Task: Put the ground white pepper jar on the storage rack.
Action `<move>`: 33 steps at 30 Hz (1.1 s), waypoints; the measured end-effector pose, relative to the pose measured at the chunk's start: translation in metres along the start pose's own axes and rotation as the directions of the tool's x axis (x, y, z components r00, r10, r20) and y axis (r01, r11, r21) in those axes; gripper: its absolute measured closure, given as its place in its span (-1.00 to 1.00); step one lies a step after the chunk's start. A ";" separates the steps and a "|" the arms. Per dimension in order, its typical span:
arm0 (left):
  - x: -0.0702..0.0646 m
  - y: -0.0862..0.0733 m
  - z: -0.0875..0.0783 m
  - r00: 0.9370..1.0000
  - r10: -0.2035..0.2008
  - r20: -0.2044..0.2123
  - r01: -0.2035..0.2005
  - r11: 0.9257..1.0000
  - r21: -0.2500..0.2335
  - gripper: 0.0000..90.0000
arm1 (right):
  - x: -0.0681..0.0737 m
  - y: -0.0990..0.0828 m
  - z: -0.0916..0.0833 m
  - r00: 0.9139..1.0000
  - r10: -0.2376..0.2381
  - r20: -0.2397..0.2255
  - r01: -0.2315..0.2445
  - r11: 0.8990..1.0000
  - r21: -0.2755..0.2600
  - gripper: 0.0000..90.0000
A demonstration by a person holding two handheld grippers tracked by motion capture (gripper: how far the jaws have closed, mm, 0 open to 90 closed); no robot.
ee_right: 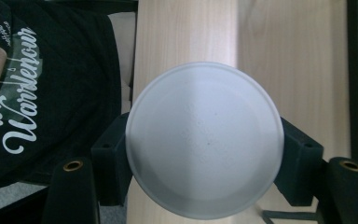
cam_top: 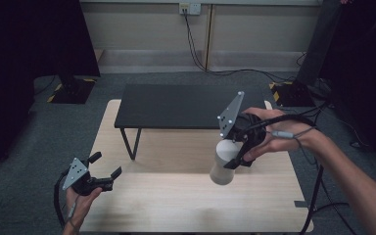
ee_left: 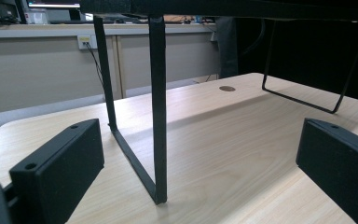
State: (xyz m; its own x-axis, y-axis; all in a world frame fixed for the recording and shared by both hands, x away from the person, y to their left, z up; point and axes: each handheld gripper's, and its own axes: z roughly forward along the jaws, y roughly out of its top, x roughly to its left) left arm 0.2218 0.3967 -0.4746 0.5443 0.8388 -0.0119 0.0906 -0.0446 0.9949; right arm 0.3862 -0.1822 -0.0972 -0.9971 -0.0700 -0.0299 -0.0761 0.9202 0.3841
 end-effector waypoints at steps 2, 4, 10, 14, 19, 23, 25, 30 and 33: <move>0.000 0.000 0.000 1.000 0.001 -0.001 -0.001 1.000 0.002 -1.00 | -0.004 0.005 -0.006 1.000 0.016 0.011 -0.016 1.000 -0.004 -0.25; 0.000 0.000 0.000 1.000 0.000 -0.002 0.000 1.000 -0.002 -1.00 | -0.008 0.009 -0.010 1.000 0.023 0.021 -0.023 1.000 -0.005 -0.25; 0.000 -0.001 -0.001 1.000 -0.005 -0.006 0.005 1.000 -0.005 -1.00 | -0.025 0.021 -0.016 0.996 0.065 0.062 -0.064 0.998 -0.012 -0.25; 0.000 -0.001 0.000 1.000 -0.005 -0.004 0.005 1.000 -0.004 -1.00 | -0.043 0.033 -0.021 0.989 0.115 0.096 -0.116 0.993 0.006 -0.25; 0.000 0.000 0.000 1.000 0.000 -0.003 0.000 1.000 -0.003 -1.00 | -0.059 0.040 -0.028 0.977 0.165 0.136 -0.167 0.986 0.005 -0.25; 0.001 -0.001 -0.001 1.000 -0.005 -0.006 0.005 1.000 -0.003 -1.00 | -0.076 0.043 -0.031 0.957 0.221 0.187 -0.222 0.975 -0.014 -0.25; 0.001 -0.001 0.000 1.000 -0.005 -0.006 0.005 1.000 -0.004 -1.00 | -0.084 0.044 -0.031 0.947 0.250 0.203 -0.250 0.968 -0.025 -0.25; 0.001 -0.001 0.000 1.000 -0.005 -0.006 0.005 1.000 -0.004 -1.00 | -0.105 0.044 -0.027 0.925 0.295 0.239 -0.295 0.955 -0.035 -0.25; 0.001 -0.001 -0.001 1.000 -0.002 -0.007 0.002 1.000 -0.003 -1.00 | -0.118 0.039 -0.025 0.910 0.333 0.247 -0.330 0.942 -0.053 -0.25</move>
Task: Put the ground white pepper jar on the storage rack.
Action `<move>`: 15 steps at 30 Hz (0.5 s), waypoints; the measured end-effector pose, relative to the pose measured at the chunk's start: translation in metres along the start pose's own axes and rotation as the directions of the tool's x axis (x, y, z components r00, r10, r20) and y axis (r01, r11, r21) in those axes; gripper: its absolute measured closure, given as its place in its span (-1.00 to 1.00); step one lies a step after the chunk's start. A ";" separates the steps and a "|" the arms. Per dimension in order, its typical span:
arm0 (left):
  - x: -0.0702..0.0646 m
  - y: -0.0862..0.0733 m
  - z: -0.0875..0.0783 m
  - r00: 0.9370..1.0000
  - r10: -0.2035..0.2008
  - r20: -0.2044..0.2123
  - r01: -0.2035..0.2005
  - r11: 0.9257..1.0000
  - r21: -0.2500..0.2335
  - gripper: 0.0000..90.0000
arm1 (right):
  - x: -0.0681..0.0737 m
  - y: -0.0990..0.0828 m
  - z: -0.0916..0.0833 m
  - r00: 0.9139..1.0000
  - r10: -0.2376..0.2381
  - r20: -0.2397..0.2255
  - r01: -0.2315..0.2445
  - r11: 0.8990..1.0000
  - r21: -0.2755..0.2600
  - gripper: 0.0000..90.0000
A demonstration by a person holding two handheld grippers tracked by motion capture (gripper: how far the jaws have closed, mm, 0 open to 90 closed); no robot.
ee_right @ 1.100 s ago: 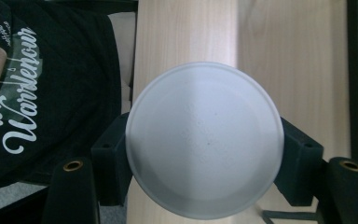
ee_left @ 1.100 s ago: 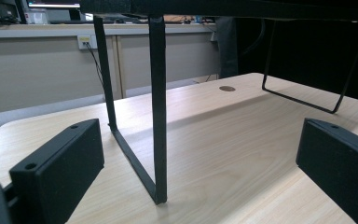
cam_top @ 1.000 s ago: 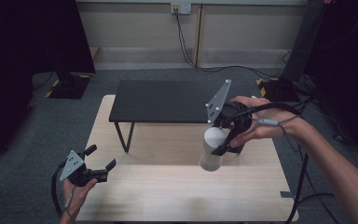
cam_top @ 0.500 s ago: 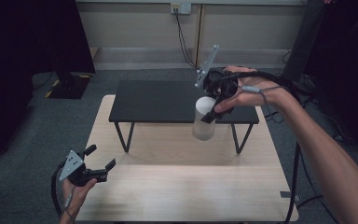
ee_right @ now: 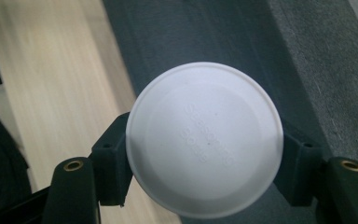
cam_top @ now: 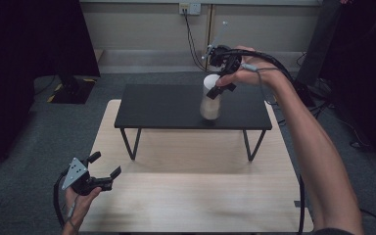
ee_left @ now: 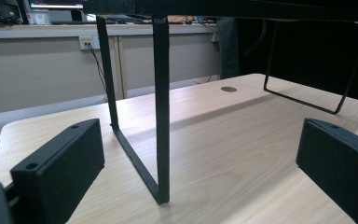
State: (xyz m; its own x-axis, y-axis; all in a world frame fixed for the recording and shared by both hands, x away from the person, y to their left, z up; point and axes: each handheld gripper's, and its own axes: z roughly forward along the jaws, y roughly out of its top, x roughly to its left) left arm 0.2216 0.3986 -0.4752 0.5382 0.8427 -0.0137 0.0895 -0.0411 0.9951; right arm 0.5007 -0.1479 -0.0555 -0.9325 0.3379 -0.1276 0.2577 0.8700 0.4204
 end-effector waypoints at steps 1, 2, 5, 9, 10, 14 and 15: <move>0.000 0.000 0.000 1.000 0.000 -0.001 0.000 1.000 -0.002 -1.00 | -0.003 0.000 0.001 1.000 0.005 0.005 -0.005 1.000 0.000 -0.25; 0.001 -0.001 0.000 1.000 -0.002 -0.001 0.002 1.000 -0.002 -1.00 | -0.006 0.000 0.003 1.000 0.010 0.010 -0.010 1.000 0.000 -0.25; 0.001 0.000 0.000 1.000 0.001 0.000 -0.001 1.000 0.000 -1.00 | -0.017 -0.001 0.009 0.999 0.041 0.024 -0.042 0.999 0.008 -0.25; 0.000 0.000 0.000 1.000 0.003 0.000 -0.003 1.000 0.003 -1.00 | -0.025 -0.001 0.013 0.998 0.059 0.035 -0.059 0.998 0.011 -0.25; 0.000 0.000 0.000 1.000 0.003 0.000 -0.003 1.000 0.004 -1.00 | -0.027 -0.001 0.014 0.997 0.064 0.035 -0.065 0.998 0.016 -0.25; 0.000 0.000 0.000 1.000 0.003 -0.001 -0.003 1.000 0.002 -1.00 | -0.034 0.002 0.013 0.995 0.089 0.043 -0.090 0.996 0.019 -0.25; 0.000 0.000 0.000 1.000 0.003 -0.001 -0.003 1.000 0.002 -1.00 | -0.035 0.002 0.014 0.995 0.089 0.045 -0.090 0.996 0.018 -0.25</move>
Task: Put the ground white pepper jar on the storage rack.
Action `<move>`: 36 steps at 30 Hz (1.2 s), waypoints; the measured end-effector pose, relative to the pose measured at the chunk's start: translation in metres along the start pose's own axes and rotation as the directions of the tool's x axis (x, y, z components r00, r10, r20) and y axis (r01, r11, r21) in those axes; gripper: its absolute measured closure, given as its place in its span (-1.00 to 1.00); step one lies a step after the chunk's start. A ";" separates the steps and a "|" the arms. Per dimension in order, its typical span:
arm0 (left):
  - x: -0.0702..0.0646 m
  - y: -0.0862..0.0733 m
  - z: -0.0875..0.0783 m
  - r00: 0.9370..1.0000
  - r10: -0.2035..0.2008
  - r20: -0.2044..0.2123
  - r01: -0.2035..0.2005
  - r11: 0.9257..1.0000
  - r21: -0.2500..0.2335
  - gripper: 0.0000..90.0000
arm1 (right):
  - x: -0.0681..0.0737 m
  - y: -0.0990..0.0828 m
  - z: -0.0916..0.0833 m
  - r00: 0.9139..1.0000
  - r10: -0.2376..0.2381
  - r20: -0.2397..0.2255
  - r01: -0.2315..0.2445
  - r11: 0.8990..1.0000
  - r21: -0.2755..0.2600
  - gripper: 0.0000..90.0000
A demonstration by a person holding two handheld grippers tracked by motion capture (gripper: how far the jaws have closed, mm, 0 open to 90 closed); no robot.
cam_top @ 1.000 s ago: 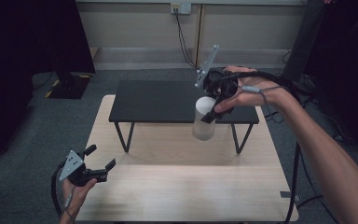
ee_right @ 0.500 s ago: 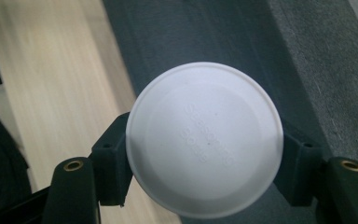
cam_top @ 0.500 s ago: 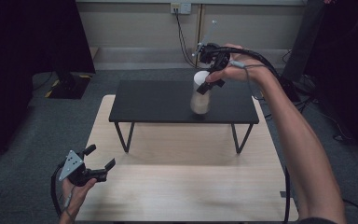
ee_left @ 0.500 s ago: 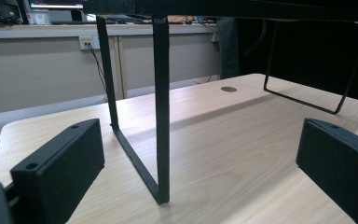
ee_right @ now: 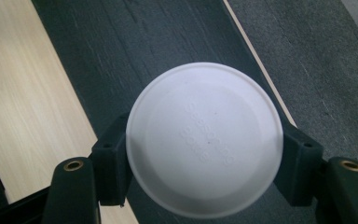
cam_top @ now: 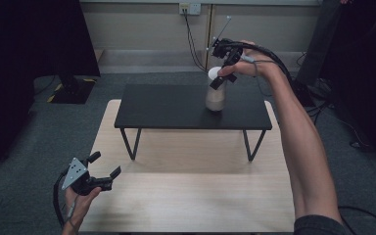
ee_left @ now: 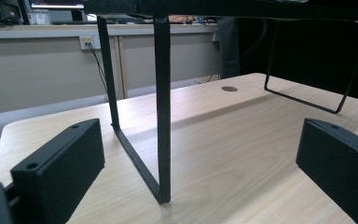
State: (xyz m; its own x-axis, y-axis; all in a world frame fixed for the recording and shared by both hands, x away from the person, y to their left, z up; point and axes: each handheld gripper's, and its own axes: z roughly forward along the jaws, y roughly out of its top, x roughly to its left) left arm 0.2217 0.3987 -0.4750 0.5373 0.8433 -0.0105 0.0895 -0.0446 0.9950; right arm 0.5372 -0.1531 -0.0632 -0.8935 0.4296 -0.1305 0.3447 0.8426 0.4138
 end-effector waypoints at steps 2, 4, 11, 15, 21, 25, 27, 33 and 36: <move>0.000 0.000 0.000 1.000 0.001 0.000 -0.001 1.000 0.001 -1.00 | 0.000 0.002 0.003 1.000 -0.001 0.001 0.001 1.000 0.009 -0.25; 0.000 0.000 0.000 1.000 0.002 0.000 -0.002 1.000 0.001 -1.00 | -0.002 0.002 0.008 1.000 0.001 -0.006 -0.001 1.000 0.012 -0.25; 0.000 0.000 -0.001 1.000 -0.003 -0.002 0.003 1.000 -0.007 -1.00 | -0.002 -0.006 0.010 1.000 0.023 0.009 -0.023 0.999 -0.035 -0.40; -0.001 0.000 -0.001 1.000 0.000 0.000 0.000 1.000 -0.004 -1.00 | -0.003 -0.011 0.011 1.000 0.028 0.008 -0.028 0.999 -0.033 -0.67; -0.001 0.000 0.000 1.000 0.000 0.002 0.000 1.000 -0.003 -1.00 | 0.002 -0.027 -0.010 0.999 0.019 0.041 -0.014 0.993 -0.121 -0.73; -0.001 0.001 0.000 1.000 0.003 0.004 -0.003 1.000 -0.004 -1.00 | 0.009 -0.043 -0.037 0.997 0.038 0.073 -0.025 0.986 -0.162 -0.72; -0.001 0.000 0.000 1.000 0.002 0.006 -0.002 1.000 -0.003 -1.00 | 0.016 -0.052 -0.052 0.994 0.057 0.090 -0.041 0.983 -0.178 -0.72; -0.002 0.001 0.001 1.000 0.004 0.012 -0.004 1.000 0.000 -1.00 | 0.033 -0.089 -0.093 0.993 0.077 0.094 -0.052 0.969 -0.243 -0.72; -0.002 0.001 0.001 1.000 0.006 0.013 -0.006 1.000 0.003 -1.00 | 0.044 -0.109 -0.111 0.991 0.076 0.106 -0.046 0.963 -0.265 -0.71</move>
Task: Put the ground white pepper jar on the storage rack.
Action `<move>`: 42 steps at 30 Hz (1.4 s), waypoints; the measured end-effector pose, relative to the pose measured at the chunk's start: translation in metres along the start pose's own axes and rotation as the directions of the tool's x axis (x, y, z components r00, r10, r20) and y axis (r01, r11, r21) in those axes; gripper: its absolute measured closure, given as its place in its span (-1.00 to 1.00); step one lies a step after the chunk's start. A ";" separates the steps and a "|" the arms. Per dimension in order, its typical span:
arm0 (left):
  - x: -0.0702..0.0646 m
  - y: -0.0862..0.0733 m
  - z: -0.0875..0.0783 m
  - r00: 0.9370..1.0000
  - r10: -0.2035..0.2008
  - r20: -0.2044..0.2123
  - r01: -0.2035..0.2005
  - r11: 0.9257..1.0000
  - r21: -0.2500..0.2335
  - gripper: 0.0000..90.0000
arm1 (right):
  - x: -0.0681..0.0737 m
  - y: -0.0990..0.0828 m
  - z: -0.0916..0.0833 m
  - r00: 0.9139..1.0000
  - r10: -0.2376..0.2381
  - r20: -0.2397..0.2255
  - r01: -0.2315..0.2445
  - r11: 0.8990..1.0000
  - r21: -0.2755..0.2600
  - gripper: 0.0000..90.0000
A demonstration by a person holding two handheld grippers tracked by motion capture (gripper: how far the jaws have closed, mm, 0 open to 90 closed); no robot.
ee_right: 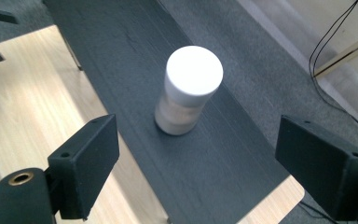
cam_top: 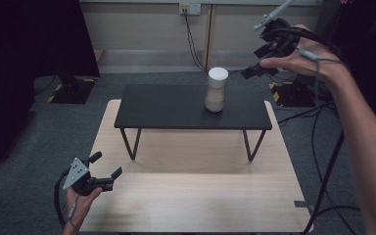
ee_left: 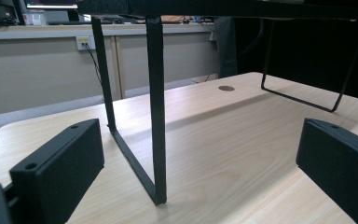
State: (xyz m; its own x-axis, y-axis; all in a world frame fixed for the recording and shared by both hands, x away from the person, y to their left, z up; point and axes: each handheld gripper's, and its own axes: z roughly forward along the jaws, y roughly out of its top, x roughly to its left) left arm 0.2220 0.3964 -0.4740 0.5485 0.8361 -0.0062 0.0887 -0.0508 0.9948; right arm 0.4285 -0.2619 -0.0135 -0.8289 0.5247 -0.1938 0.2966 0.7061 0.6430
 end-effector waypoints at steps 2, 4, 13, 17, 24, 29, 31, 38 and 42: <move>0.000 0.000 0.000 1.000 -0.002 -0.004 0.002 1.000 -0.001 -1.00 | 0.007 -0.014 -0.018 1.000 -0.004 0.008 0.004 1.000 -0.025 -0.71; 0.000 0.000 0.000 1.000 -0.003 -0.004 0.003 1.000 -0.001 -1.00 | 0.012 -0.021 -0.027 1.000 -0.018 0.013 0.018 0.999 -0.030 -0.71; 0.000 0.000 0.000 1.000 -0.005 -0.004 0.005 1.000 0.007 -1.00 | 0.049 -0.072 -0.051 0.997 -0.010 0.070 0.016 0.997 -0.074 -0.69; 0.000 0.000 0.000 1.000 -0.005 -0.004 0.005 1.000 0.009 -1.00 | 0.060 -0.097 -0.052 0.997 0.014 0.074 -0.006 0.995 -0.104 -0.70; 0.000 -0.001 0.000 1.000 -0.019 -0.006 0.019 1.000 0.008 -1.00 | 0.063 -0.114 -0.053 0.997 0.027 0.068 -0.019 0.994 -0.109 -0.69; 0.000 -0.001 0.000 1.000 -0.014 -0.003 0.014 1.000 0.011 -1.00 | 0.061 -0.117 -0.055 0.997 0.031 0.067 -0.023 0.992 -0.122 -0.68; 0.000 0.000 0.000 1.000 -0.010 -0.005 0.010 1.000 0.010 -1.00 | 0.061 -0.118 -0.054 0.997 0.029 0.072 -0.020 0.992 -0.124 -0.68; 0.000 0.000 0.000 1.000 -0.008 0.001 0.008 1.000 0.011 -1.00 | 0.062 -0.118 -0.051 0.997 0.031 0.064 -0.023 0.992 -0.124 -0.67; -0.001 0.000 -0.002 1.000 -0.008 -0.003 0.008 1.000 0.001 -1.00 | 0.062 -0.117 -0.050 0.998 0.032 0.062 -0.025 0.992 -0.124 -0.67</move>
State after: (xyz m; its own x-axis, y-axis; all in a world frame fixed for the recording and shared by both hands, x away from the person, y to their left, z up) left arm 0.2205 0.3969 -0.4740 0.5453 0.8381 -0.0140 0.0944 -0.0448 0.9945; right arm 0.3187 -0.3361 -0.0637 -0.7877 0.5759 -0.2185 0.2555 0.6283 0.7348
